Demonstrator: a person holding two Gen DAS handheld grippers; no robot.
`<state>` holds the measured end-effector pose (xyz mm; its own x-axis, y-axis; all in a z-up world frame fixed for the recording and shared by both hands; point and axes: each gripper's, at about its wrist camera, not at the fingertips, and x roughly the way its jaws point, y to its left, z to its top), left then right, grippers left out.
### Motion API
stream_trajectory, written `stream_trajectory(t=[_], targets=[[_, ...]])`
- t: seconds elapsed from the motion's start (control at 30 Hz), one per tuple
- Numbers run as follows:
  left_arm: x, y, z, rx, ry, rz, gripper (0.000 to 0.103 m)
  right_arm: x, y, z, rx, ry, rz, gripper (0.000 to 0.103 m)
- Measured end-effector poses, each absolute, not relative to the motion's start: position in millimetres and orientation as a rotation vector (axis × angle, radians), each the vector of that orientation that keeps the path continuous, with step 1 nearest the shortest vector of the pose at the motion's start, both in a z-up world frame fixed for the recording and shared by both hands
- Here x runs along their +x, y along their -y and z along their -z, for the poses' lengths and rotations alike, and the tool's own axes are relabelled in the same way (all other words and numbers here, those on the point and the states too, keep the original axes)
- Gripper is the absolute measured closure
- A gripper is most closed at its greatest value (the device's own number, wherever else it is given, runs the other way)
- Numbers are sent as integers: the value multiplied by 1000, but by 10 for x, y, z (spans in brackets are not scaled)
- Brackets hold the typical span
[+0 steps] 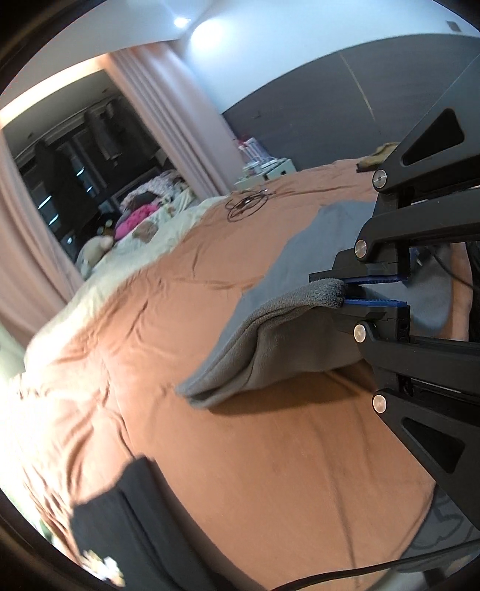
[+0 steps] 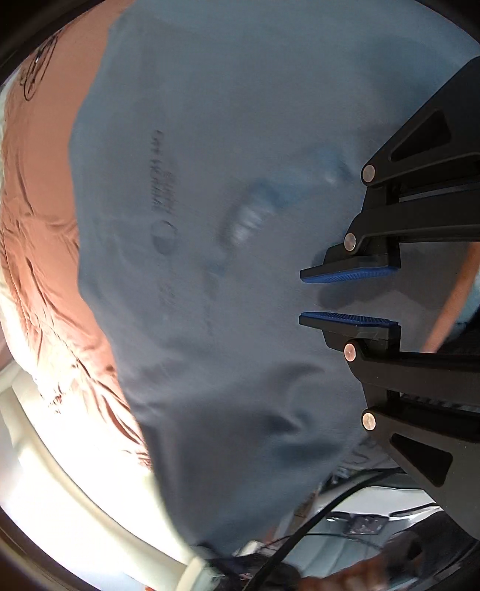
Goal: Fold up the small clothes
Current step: 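Lift the grey shirt with both grippers and fold it over toward the other gripper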
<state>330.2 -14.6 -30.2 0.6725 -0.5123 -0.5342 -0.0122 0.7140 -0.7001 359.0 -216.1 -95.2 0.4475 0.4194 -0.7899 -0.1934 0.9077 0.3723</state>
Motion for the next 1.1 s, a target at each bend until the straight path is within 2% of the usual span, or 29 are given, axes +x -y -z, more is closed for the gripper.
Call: stream_trajectory(t=[0.23, 0.5, 0.73, 0.93, 0.97, 1.03, 1.07, 1.1], targets=[[3501, 602, -12, -628, -794, 369, 97, 3448, 2392, 1042, 371, -1046, -463, 90], [3622, 1141, -307, -530, -782, 440, 97, 3367, 2454, 1200, 392, -1034, -498, 93], [3680, 1634, -414, -466, -797, 522, 97, 3278, 2730, 1110, 453, -989, -506, 93], [3681, 2058, -324, -420, -846, 609, 97, 3020, 3368, 861, 511, -893, -458, 92], [3682, 2163, -284, -407, -858, 626, 97, 2977, 3442, 831, 510, -882, -449, 90], [3684, 2309, -237, -391, -876, 650, 97, 2870, 3634, 754, 494, -861, -416, 71], [3677, 2392, -207, -382, -886, 665, 97, 2810, 3705, 723, 489, -847, -403, 47], [3679, 2503, -152, -371, -902, 683, 97, 2738, 3801, 684, 484, -825, -386, 34]])
